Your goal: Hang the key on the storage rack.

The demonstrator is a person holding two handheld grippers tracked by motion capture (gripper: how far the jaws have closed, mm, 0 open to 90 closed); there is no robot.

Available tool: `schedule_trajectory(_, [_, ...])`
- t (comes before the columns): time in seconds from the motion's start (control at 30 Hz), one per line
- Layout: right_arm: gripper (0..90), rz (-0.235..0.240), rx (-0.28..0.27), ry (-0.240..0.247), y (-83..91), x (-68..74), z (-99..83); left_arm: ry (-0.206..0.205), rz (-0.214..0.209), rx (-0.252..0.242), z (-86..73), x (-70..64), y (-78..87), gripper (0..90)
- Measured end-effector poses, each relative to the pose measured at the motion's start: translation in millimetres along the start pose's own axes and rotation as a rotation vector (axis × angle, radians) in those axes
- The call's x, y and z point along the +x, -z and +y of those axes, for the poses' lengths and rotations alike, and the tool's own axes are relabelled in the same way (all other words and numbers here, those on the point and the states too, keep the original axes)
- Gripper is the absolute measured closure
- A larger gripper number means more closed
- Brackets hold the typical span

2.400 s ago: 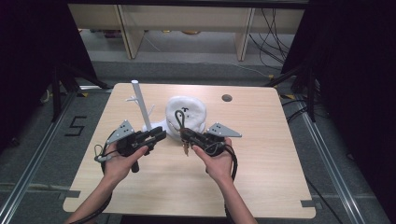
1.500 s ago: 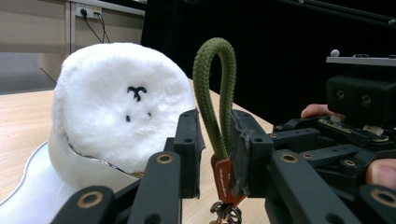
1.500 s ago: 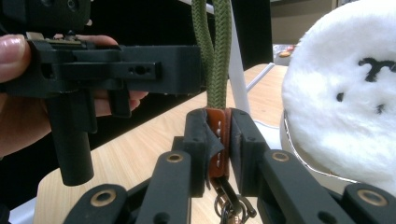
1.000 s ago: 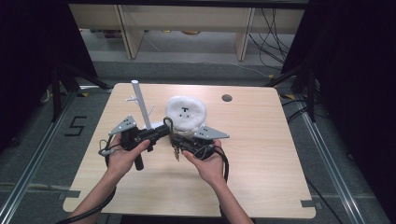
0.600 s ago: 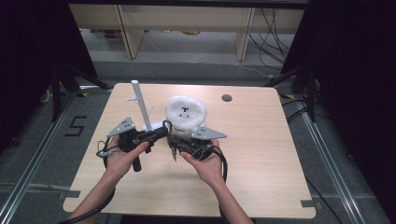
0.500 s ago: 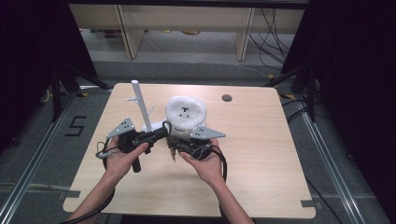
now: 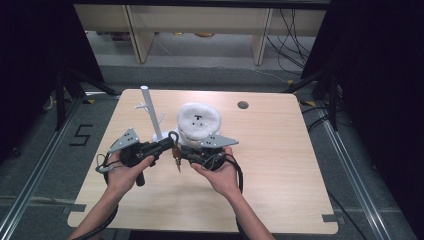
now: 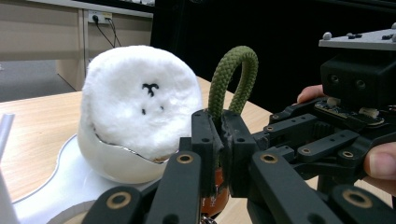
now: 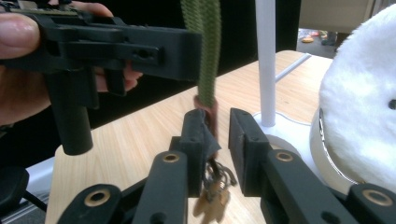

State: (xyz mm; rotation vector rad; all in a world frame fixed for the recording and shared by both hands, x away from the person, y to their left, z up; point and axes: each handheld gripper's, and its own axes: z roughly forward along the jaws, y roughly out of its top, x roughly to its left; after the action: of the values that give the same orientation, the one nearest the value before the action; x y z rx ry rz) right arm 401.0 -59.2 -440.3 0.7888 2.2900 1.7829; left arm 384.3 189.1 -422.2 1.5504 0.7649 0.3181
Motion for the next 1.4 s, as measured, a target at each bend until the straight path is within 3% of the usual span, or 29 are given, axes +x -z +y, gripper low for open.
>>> schedule_trajectory(0.03, [74.7,-0.009,-0.003,0.017,0.3,-1.1,0.4,-0.005,0.005,0.003,0.3,0.5,1.2,84.9])
schedule_trajectory(0.17, [70.4,-0.004,0.005,0.003,2.3,-0.9,1.7,-0.009,0.019,0.002,1.0,4.3,6.2,85.0])
schedule_trajectory(0.37, [65.5,-0.043,0.010,0.008,14.9,-4.1,4.3,-0.019,0.044,-0.004,1.1,10.1,14.9,84.9])
schedule_trajectory(0.43, [65.1,-0.066,0.008,-0.004,24.0,-5.2,4.4,-0.022,0.052,-0.002,0.8,11.3,17.9,85.0])
schedule_trajectory(0.53, [64.6,-0.091,0.001,0.018,37.7,-11.0,4.5,-0.024,0.068,-0.004,0.2,13.9,22.9,84.9])
schedule_trajectory(0.7, [62.7,-0.152,-0.008,-0.010,62.5,-19.9,0.6,-0.021,0.090,-0.008,-0.1,18.6,30.7,84.9])
schedule_trajectory(0.73, [61.8,-0.157,-0.009,-0.002,68.4,-22.8,-0.9,-0.026,0.092,-0.008,0.1,19.4,31.8,84.9])
schedule_trajectory(0.9, [60.1,-0.207,0.000,-0.059,92.9,-24.3,-13.9,-0.020,0.102,-0.027,-1.3,24.0,37.1,84.9])
schedule_trajectory(0.93, [59.8,-0.209,-0.005,-0.038,97.8,-28.0,-17.0,-0.022,0.115,-0.014,-1.3,24.7,38.9,84.9])
schedule_trajectory(1.1, [57.9,-0.283,-0.014,-0.084,122.8,-35.8,-35.3,-0.020,0.129,-0.014,-1.8,27.2,42.0,84.9])
schedule_trajectory(1.2, [57.7,-0.325,-0.021,-0.126,132.7,-36.8,-43.9,-0.018,0.139,-0.015,-1.6,29.3,44.1,84.9])
schedule_trajectory(1.3, [57.5,-0.348,-0.030,-0.110,141.2,-42.1,-53.0,-0.018,0.154,-0.013,-1.0,31.8,46.3,84.9])
schedule_trajectory(1.4, [57.3,-0.366,-0.029,-0.144,148.3,-45.3,-61.4,-0.023,0.161,-0.018,-0.5,35.2,48.3,84.9])
